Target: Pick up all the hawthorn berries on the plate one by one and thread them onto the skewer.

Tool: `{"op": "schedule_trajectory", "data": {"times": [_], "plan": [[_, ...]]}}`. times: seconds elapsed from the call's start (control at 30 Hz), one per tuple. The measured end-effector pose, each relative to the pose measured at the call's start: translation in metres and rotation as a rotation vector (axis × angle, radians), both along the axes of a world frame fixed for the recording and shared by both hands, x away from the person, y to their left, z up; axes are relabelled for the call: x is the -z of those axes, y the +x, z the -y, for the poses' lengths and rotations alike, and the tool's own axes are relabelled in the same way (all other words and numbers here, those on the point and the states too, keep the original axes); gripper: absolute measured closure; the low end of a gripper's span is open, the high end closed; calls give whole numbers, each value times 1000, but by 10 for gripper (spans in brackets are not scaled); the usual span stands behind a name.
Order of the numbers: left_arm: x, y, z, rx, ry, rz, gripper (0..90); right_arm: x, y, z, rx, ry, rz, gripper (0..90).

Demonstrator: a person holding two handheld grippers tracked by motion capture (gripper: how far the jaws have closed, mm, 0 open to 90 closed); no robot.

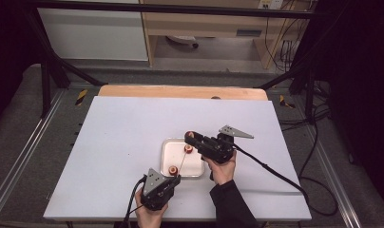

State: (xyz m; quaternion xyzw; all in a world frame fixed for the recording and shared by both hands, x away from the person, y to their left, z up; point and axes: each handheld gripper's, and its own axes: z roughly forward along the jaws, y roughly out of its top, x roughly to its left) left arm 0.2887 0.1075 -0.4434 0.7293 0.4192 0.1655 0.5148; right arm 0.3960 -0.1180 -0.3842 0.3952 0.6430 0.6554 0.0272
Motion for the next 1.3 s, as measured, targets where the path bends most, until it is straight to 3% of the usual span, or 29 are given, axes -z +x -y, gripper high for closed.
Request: {"op": "schedule_trajectory", "data": {"times": [0.9, 1.3], "plan": [[1, 1, 0, -14, -31, -31, 883, 5, -1, -4, -2, 3, -5, 617], [0, -1, 5, -14, -51, -73, 884, 9, -6, -6, 10, -26, 62, 618]]}}
